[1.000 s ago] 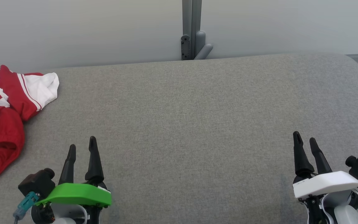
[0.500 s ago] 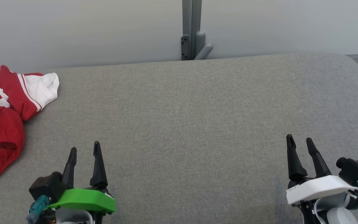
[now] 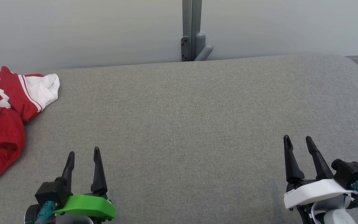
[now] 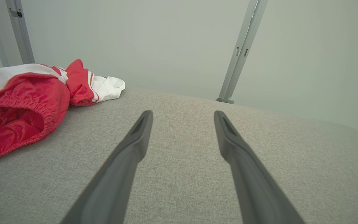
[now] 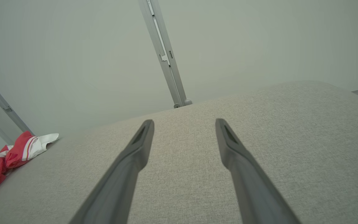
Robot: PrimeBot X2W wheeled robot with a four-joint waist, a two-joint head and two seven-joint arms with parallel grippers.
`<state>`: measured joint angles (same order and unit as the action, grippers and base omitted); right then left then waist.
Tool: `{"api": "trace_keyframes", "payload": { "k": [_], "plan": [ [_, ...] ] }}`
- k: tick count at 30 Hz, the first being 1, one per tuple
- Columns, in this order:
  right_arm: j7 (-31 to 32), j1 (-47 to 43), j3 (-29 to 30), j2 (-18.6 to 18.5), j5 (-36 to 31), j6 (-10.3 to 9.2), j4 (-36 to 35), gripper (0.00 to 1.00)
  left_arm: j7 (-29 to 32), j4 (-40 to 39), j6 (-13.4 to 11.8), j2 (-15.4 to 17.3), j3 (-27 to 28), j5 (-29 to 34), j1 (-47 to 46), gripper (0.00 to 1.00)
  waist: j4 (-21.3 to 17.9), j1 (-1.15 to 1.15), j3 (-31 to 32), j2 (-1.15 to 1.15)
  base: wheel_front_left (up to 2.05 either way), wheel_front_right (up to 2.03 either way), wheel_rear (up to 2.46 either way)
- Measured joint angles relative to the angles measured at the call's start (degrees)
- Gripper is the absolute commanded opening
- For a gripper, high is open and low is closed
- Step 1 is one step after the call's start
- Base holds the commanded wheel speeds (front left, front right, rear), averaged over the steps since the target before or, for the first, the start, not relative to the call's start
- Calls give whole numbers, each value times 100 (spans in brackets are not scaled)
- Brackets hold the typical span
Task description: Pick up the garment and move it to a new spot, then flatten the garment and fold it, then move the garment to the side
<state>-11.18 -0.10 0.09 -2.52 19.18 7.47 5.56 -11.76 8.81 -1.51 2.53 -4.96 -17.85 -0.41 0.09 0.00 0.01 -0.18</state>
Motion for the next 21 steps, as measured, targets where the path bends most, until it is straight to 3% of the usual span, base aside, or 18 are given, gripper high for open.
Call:
{"api": "trace_keyframes", "payload": {
  "k": [21],
  "plan": [
    [-240, -149, -60, -13, -911, 1, -141, 100, -205, 113, 5, 11, 47, 651, 133, 100, 6, 0, 62, 0, 0, 0, 0]
  ]
}}
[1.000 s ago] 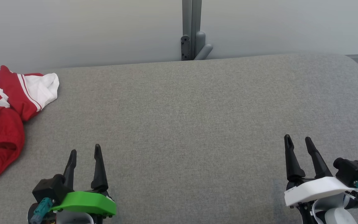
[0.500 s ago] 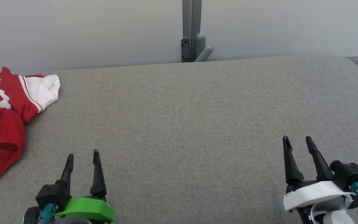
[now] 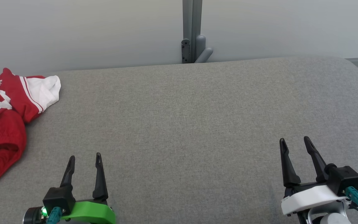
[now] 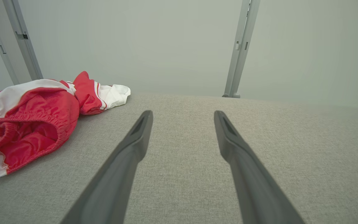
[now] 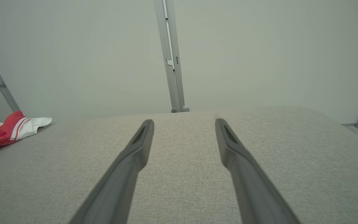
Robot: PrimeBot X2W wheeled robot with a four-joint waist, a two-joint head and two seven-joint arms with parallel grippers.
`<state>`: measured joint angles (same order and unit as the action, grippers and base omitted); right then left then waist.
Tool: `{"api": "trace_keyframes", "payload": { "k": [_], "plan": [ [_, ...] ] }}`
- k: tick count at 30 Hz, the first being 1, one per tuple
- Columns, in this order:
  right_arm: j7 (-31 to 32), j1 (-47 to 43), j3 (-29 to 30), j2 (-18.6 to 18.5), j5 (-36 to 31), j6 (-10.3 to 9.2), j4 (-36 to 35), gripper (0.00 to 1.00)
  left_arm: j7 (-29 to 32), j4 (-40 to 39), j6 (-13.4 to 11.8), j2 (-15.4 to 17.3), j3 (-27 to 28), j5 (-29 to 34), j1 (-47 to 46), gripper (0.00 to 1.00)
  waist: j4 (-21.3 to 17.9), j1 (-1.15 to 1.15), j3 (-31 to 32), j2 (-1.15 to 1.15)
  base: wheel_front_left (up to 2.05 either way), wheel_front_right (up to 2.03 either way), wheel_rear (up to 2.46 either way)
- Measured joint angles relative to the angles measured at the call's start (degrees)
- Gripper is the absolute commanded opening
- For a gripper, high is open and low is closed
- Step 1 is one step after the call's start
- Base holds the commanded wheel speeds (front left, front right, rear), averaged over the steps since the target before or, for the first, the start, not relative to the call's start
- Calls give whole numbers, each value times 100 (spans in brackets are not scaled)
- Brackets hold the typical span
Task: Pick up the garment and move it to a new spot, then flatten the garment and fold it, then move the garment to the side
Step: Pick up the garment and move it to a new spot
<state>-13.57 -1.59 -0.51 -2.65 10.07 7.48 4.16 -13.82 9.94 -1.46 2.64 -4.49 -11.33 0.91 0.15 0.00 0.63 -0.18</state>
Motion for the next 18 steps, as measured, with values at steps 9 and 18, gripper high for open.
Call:
{"api": "trace_keyframes", "payload": {
  "k": [9, 18],
  "plan": [
    [-104, -47, -47, -7, -350, 0, -78, 100, -89, 22, 22, 2, -18, 320, 18, 100, -3, 0, -10, 0, 0, 0, 0],
    [-148, -52, -58, -9, -482, 0, -111, 100, -132, 56, 49, 3, -4, 422, 35, 100, -12, 0, -16, 0, 0, 0, 0]
  ]
}}
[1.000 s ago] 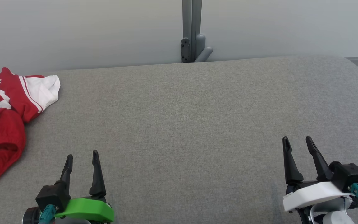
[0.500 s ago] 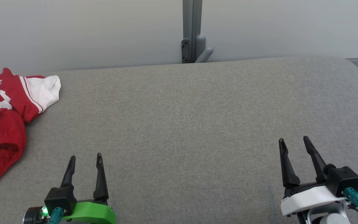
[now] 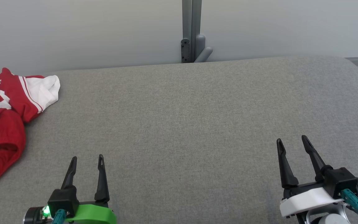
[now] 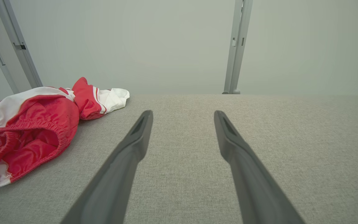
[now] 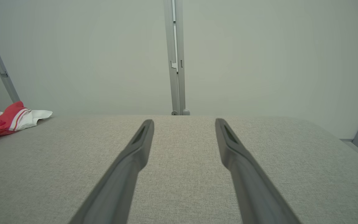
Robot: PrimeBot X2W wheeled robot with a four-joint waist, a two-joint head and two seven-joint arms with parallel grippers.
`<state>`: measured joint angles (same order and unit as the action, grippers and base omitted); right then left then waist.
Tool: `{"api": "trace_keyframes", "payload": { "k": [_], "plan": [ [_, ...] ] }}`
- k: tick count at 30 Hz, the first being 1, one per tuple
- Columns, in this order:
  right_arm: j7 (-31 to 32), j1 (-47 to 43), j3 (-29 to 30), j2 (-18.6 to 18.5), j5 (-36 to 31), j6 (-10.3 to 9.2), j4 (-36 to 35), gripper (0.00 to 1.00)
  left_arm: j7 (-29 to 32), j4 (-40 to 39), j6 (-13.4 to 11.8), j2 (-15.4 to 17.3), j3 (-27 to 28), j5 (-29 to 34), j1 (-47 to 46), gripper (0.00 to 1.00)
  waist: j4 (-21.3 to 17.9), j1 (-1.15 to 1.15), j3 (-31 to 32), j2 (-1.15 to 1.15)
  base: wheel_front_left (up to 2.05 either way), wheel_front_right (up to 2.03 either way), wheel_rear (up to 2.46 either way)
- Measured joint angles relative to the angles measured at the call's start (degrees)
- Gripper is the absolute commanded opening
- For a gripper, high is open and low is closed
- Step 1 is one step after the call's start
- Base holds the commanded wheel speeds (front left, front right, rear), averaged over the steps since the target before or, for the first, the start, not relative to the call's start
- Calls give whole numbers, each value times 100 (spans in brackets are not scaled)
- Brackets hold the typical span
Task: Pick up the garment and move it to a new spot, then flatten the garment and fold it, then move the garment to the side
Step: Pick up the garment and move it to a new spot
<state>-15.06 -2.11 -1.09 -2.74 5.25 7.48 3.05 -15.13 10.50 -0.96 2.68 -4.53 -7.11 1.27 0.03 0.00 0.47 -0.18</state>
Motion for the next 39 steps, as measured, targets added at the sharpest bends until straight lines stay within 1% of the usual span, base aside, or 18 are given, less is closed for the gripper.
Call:
{"api": "trace_keyframes", "payload": {
  "k": [17, 24, 27, 31, 39],
  "plan": [
    [0, 0, 19, -1, -2, 1, 1, 100, 0, 37, 29, 1, 3, -23, 0, 100, 17, 0, -7, 0, 0, 0, 0],
    [0, -27, 80, -2, -2, 0, -4, 100, 0, 54, 24, 1, -16, -20, -8, 100, 153, 0, -9, 0, 0, 0, 0],
    [-1, -47, 103, -2, -1, 1, -16, 100, 0, 49, 18, 1, -14, -12, -18, 100, 290, 0, -5, 0, 0, 0, 0],
    [-1, -85, 114, -4, 2, 1, -23, 100, -1, 43, 9, 2, 5, 18, -41, 100, 566, 0, 5, 0, 0, 0, 0],
    [0, -98, 33, -5, 21, 1, -23, 100, -1, 22, 19, 5, 220, 70, -4, 100, 1364, 0, 37, 0, 0, 0, 0]
  ]
}}
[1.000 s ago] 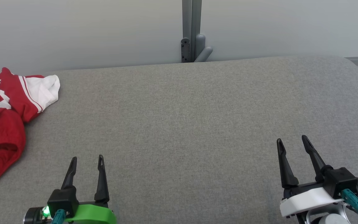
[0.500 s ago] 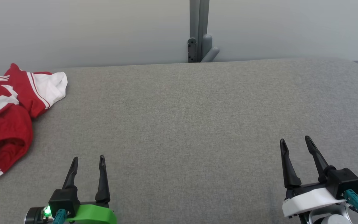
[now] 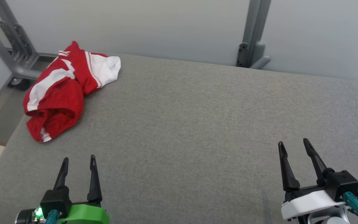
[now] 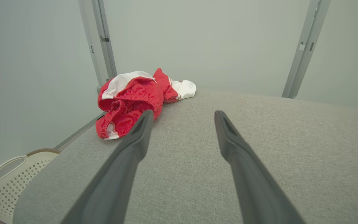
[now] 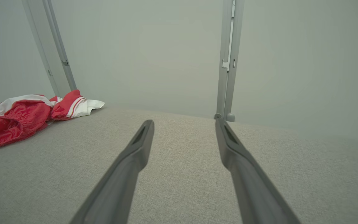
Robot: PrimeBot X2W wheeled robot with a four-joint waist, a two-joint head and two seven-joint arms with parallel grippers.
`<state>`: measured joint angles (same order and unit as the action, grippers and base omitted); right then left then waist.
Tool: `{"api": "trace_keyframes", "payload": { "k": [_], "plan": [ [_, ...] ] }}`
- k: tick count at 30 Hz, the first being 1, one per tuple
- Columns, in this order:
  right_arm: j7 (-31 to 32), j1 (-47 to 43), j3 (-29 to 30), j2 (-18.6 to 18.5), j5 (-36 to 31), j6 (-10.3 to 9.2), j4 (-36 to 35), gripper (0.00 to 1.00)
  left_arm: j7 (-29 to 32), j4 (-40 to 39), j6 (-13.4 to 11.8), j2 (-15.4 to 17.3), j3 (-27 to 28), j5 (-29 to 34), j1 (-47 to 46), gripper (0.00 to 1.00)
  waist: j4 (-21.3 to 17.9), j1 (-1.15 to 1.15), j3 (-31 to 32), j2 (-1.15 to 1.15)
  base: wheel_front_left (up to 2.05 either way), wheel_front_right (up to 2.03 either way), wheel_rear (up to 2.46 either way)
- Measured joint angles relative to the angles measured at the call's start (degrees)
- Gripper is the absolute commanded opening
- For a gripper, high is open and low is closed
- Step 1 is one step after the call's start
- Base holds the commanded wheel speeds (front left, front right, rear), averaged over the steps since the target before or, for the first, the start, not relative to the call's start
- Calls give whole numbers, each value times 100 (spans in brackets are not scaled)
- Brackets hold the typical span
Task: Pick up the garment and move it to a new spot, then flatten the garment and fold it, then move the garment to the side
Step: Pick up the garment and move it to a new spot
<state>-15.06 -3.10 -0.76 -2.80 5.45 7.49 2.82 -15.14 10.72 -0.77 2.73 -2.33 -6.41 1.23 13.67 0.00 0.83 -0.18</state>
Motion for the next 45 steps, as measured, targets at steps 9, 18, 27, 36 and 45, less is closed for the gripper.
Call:
{"api": "trace_keyframes", "payload": {
  "k": [9, 18, 27, 36, 45],
  "plan": [
    [0, -4, -77, 2, 87, 0, 44, 100, -1, -70, 23, 4, 296, 19, 203, 100, 1044, 0, 56, 0, 0, 0, 0],
    [0, -4, -113, 4, 63, 0, 34, 100, -1, -167, 20, 4, 400, 16, 288, 100, 1439, 0, 47, 0, 0, 0, 0],
    [0, 137, 7, 2, -88, 0, -60, 100, -1, -298, -24, 5, 526, 0, -97, 100, 1323, 0, -245, 0, 0, 0, 0],
    [0, 457, 52, 3, -399, 0, -167, 100, 5, 342, 130, 572, 803, -8, -1495, 100, 1007, 0, -744, 0, 0, 0, 0],
    [-1, 706, 130, 3, -781, 1, -346, 100, 917, 1822, 430, 1306, 701, 25, -3491, 100, 587, 1, -1380, 0, 0, 0, 0]
  ]
}}
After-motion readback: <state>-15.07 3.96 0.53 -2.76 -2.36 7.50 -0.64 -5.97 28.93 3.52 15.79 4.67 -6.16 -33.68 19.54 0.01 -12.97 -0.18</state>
